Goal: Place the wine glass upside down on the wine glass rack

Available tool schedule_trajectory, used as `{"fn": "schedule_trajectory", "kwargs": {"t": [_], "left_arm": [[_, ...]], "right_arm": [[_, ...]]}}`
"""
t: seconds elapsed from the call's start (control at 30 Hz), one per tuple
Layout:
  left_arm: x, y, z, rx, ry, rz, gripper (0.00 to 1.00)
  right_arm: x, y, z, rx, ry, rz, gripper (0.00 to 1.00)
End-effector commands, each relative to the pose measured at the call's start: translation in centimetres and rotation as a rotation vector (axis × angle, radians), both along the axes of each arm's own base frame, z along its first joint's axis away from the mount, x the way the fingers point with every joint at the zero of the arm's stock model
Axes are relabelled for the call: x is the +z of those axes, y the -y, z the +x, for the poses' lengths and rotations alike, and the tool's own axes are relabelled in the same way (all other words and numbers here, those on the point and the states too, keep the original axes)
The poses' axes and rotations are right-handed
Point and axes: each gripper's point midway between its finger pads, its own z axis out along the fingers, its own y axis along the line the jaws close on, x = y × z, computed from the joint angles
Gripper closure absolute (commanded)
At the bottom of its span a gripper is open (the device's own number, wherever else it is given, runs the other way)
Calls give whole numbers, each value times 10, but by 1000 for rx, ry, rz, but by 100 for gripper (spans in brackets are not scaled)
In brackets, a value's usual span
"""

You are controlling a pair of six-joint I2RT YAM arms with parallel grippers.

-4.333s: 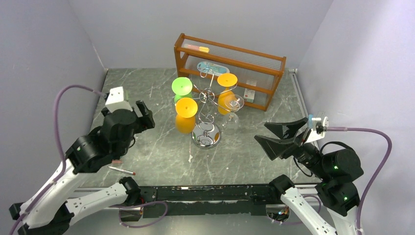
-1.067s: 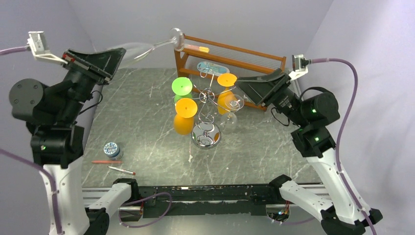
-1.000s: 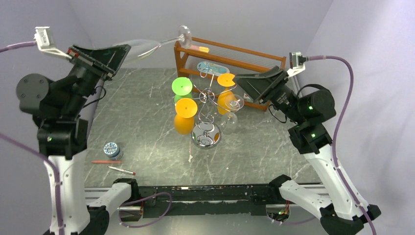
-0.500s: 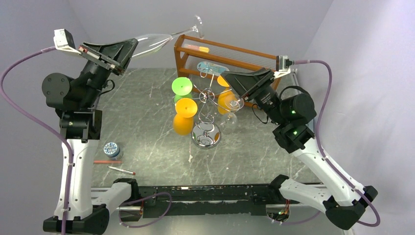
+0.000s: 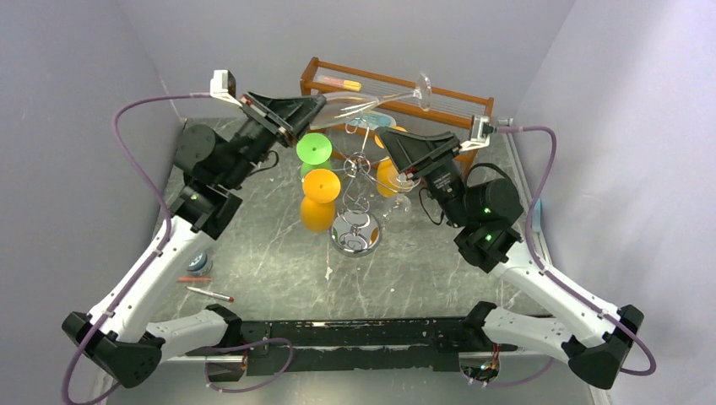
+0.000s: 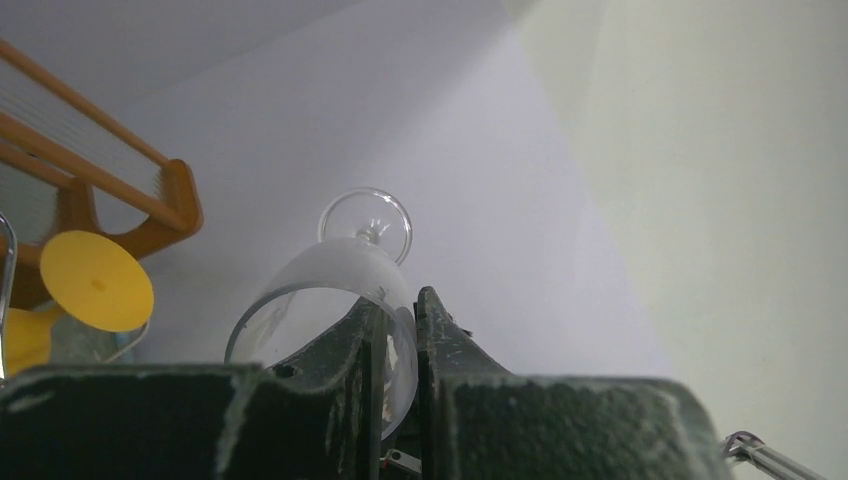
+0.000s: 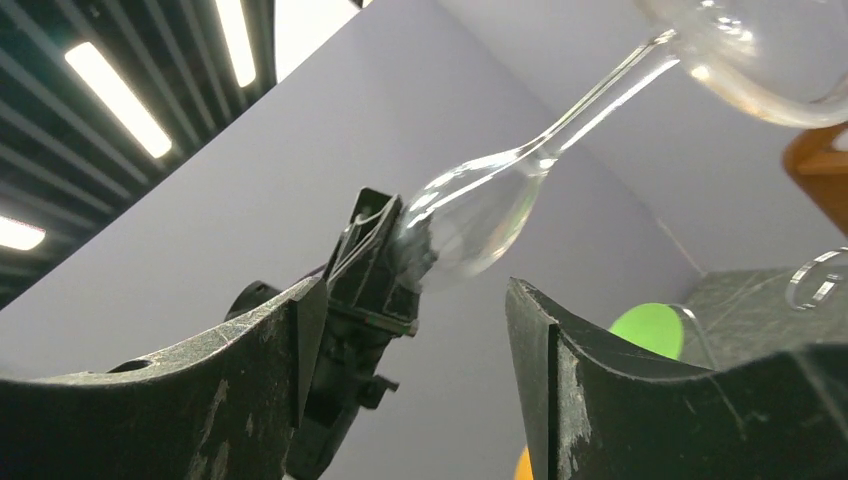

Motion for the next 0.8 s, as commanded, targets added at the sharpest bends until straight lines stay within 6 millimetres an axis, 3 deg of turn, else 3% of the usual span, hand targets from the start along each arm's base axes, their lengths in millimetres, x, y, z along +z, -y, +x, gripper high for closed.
{"fn": "schedule_trajectory", "kwargs": {"t": [0.0, 0.13, 0.3, 0.6, 0.77], "left_arm": [[28, 0, -16, 58, 99, -127, 95], [18, 13, -27, 29, 84, -173, 95], [22, 28, -42, -50, 101, -201, 95], [27, 31, -65, -113, 105, -220, 95], [23, 39, -77, -189, 78, -242, 95]], "right_arm": [[11, 32, 3, -136, 31, 109, 31], [12, 43, 1, -168, 20, 148, 32], [16, 59, 2, -206, -5, 212, 31], [18, 59, -1, -157, -27, 287, 32], [32, 54, -7, -123, 13, 289, 38]]}}
